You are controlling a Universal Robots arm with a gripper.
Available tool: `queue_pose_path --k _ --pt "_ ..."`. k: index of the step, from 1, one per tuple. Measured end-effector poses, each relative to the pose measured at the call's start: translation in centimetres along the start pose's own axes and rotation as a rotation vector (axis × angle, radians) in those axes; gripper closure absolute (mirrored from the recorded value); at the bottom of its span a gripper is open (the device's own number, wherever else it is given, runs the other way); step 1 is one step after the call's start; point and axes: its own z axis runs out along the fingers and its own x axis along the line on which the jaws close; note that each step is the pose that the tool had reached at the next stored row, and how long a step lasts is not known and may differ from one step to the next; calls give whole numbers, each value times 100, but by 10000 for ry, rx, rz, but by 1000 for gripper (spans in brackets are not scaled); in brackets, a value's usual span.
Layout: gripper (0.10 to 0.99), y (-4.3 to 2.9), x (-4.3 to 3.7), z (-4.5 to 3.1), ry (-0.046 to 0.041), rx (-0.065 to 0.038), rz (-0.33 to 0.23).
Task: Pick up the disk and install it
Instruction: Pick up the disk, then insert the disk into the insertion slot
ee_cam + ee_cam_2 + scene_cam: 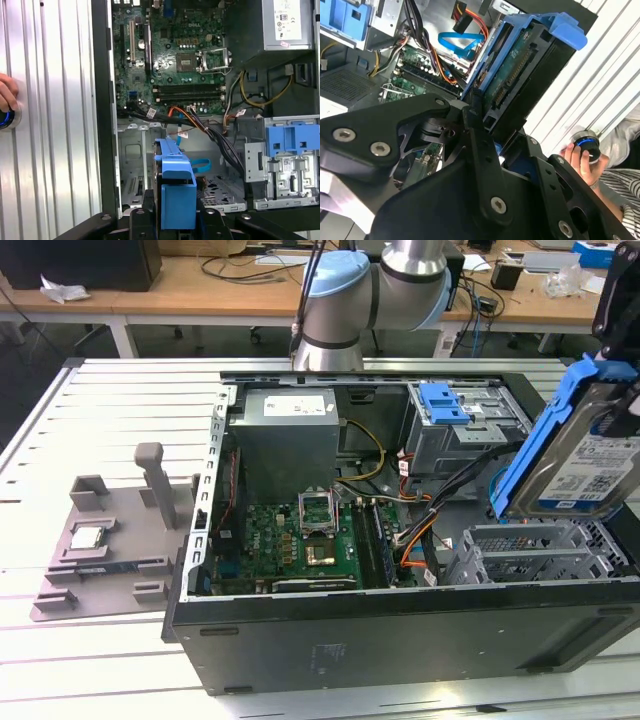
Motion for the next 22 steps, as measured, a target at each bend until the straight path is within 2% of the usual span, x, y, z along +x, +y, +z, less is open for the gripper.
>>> queue_pose_path --k 2,5,8,22 --pt "718 34 34 56 3 -3 1" --pt "718 49 72 132 4 -9 0" --pt "718 63 76 183 4 -10 0" --pt "718 66 77 192 5 -9 1"
